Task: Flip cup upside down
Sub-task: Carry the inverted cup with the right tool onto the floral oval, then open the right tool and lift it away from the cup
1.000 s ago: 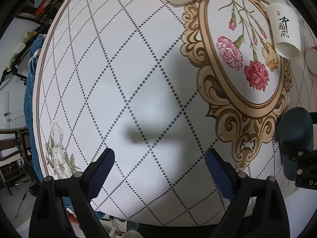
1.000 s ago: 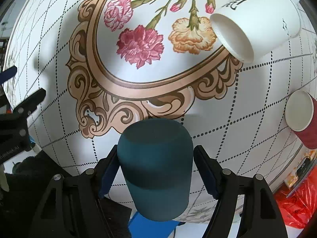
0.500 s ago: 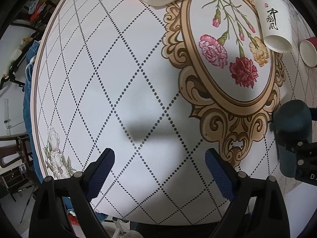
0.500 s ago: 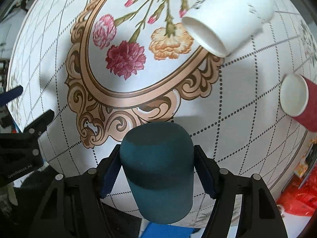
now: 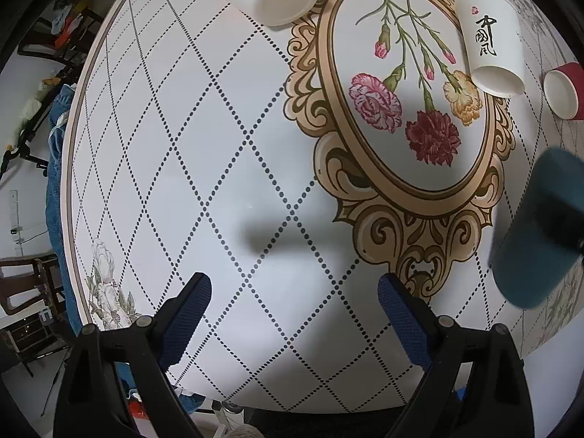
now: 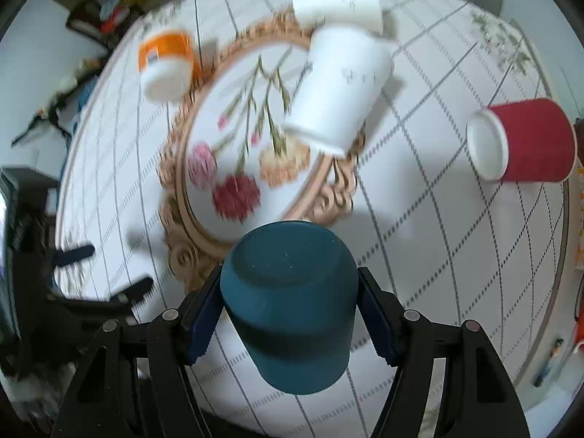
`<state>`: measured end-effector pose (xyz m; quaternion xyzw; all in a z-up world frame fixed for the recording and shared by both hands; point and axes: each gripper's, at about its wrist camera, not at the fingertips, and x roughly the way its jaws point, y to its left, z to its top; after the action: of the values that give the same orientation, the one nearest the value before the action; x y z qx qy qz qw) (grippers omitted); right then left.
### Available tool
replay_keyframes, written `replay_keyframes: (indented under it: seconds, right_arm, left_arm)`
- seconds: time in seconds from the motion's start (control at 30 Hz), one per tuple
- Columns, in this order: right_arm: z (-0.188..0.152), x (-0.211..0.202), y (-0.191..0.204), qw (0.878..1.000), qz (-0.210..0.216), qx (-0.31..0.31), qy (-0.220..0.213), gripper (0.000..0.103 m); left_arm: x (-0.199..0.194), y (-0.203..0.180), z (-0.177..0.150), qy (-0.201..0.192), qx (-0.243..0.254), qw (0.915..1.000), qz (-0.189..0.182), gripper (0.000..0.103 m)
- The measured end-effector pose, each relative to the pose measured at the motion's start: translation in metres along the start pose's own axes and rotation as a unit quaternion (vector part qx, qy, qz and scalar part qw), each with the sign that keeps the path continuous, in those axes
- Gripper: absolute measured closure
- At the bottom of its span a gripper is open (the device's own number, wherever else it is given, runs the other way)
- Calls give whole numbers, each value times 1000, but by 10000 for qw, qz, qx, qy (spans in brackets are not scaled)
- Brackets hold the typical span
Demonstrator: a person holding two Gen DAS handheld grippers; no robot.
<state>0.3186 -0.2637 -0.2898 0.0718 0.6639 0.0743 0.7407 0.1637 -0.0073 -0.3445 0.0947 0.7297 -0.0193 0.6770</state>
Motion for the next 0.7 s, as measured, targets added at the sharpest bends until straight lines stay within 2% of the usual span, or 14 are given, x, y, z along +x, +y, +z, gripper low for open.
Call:
replay_keyframes:
  seconds: [0.17, 0.27, 0.3, 0.43, 0.7]
  right_arm:
    - [3, -24, 27, 9959, 39, 78, -899, 31]
    - [3, -13, 50, 9912, -81, -43, -1318, 32]
    - [3, 1, 60, 9900, -134, -114, -1399, 32]
    - [0, 8, 78, 9867, -323, -383, -1543, 32]
    - [12, 16, 85, 9894, -338, -344, -1369, 32]
  left_arm:
    - [-3, 5, 1, 3, -139, 9999, 59, 10]
    - [-4, 7, 1, 12, -226, 9997, 77, 10]
    - [-5, 8, 1, 6, -255, 9996, 83, 10]
    - [-10, 15, -3, -19, -310, 9995, 112, 10]
    - [-10, 18, -15, -12, -274, 9996, 100, 10]
